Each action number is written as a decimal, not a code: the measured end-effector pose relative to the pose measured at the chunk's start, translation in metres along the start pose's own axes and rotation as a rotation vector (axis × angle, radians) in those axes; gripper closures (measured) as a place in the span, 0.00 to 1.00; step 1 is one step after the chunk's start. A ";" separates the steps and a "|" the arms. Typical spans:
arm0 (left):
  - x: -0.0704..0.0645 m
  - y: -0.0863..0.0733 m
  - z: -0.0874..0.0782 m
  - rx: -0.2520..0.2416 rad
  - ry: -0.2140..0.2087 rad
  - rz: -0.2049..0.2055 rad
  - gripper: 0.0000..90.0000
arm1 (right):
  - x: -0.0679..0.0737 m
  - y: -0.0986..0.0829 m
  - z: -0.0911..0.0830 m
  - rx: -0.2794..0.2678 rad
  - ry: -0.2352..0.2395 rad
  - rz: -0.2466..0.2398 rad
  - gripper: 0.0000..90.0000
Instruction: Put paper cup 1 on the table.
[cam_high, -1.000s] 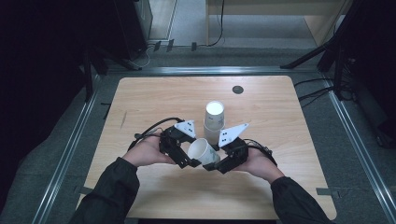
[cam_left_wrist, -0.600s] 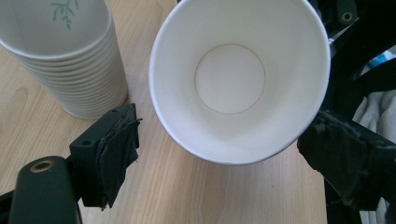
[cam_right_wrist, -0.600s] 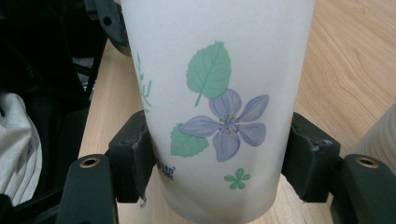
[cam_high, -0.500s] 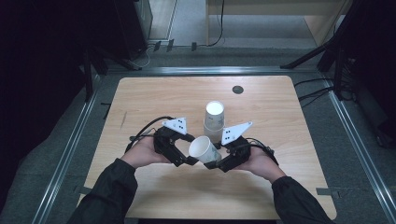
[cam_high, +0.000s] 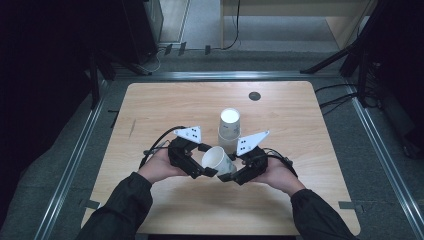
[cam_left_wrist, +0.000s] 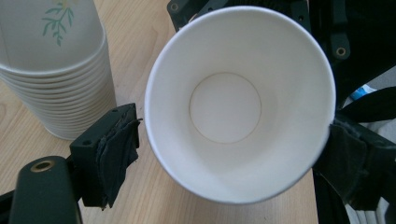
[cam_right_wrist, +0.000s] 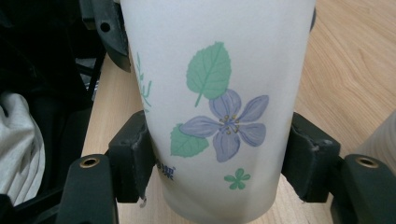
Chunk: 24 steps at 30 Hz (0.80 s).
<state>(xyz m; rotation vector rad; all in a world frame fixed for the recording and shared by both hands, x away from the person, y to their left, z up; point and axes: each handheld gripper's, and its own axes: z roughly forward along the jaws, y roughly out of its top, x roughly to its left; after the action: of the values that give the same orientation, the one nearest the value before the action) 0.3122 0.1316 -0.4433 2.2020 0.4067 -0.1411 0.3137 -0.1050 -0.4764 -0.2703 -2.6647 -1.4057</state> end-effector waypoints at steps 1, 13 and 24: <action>0.000 0.000 0.000 -0.006 0.000 0.000 0.15 | 0.000 0.000 0.001 0.002 0.002 0.000 0.38; -0.003 0.000 0.007 -0.028 -0.003 0.004 0.17 | 0.000 0.001 0.006 0.002 0.012 -0.003 0.38; -0.005 0.001 0.006 -0.026 0.000 0.014 0.26 | 0.000 0.000 0.007 0.011 0.023 0.008 0.38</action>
<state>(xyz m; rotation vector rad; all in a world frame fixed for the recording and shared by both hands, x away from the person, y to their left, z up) 0.3081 0.1253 -0.4455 2.1793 0.3905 -0.1273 0.3137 -0.0986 -0.4803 -0.2618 -2.6494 -1.3829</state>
